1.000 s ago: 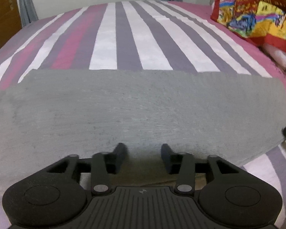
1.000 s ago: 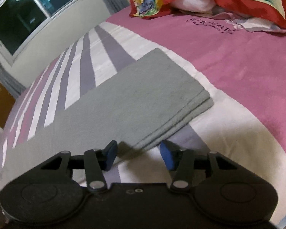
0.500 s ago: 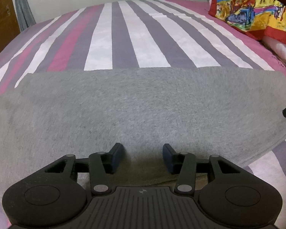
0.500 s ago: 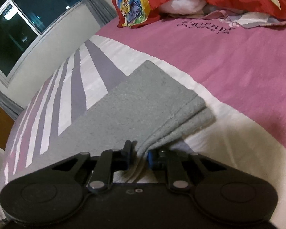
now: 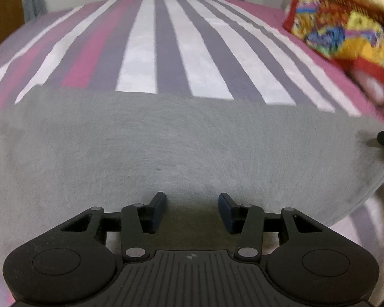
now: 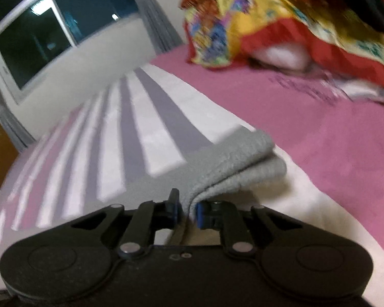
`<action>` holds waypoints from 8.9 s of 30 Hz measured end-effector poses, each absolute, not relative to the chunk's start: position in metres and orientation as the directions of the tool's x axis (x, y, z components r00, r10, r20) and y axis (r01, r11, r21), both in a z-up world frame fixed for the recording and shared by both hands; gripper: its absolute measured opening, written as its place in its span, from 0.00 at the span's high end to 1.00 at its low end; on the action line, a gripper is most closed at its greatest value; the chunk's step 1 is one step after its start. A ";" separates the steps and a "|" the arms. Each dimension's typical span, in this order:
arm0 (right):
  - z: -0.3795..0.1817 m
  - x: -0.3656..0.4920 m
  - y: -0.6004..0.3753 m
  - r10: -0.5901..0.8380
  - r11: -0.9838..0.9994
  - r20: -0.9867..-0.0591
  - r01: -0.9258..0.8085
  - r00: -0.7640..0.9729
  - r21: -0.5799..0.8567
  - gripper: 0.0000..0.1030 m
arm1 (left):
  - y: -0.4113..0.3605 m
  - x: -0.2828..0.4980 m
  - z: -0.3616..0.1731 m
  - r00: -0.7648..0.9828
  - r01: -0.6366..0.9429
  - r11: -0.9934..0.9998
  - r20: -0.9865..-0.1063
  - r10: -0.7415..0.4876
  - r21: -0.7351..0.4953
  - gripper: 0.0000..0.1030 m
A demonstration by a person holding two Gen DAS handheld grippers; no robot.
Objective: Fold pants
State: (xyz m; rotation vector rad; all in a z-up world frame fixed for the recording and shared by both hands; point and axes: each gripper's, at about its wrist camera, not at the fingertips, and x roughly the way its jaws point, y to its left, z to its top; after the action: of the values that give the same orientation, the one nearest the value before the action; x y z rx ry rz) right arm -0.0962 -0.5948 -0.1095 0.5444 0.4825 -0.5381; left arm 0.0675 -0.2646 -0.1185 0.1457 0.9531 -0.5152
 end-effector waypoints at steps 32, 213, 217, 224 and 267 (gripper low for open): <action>-0.131 -0.002 -0.326 0.189 0.970 -0.613 -0.050 0.767 0.237 0.43 | -0.044 0.120 -0.139 0.423 -0.020 0.825 -0.752 -0.505 -0.565 0.16; -0.134 -0.022 -0.425 0.045 0.898 -0.630 0.245 0.775 0.365 0.28 | -0.188 0.086 -0.108 0.487 0.596 0.780 -0.688 -0.538 -0.188 0.80; -0.131 -0.018 -0.425 0.066 0.890 -0.612 0.231 0.788 0.392 0.27 | -0.200 0.075 -0.097 0.509 0.623 0.773 -0.688 -0.517 -0.120 0.80; -0.128 -0.030 -0.437 0.026 0.883 -0.603 0.265 0.797 0.388 0.26 | -0.224 0.071 -0.103 0.450 0.667 0.737 -0.730 -0.515 -0.109 0.77; -0.165 -0.012 -0.447 0.051 0.810 -0.629 0.337 0.775 0.480 0.54 | -0.137 0.078 -0.144 0.492 0.466 0.853 -0.733 -0.470 -0.234 0.77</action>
State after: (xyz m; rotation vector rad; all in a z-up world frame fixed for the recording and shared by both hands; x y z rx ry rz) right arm -0.0122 -0.4467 -0.1646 0.6175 0.6749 -0.1659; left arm 0.0779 -0.1375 -0.1442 -0.0041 0.8911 -0.5681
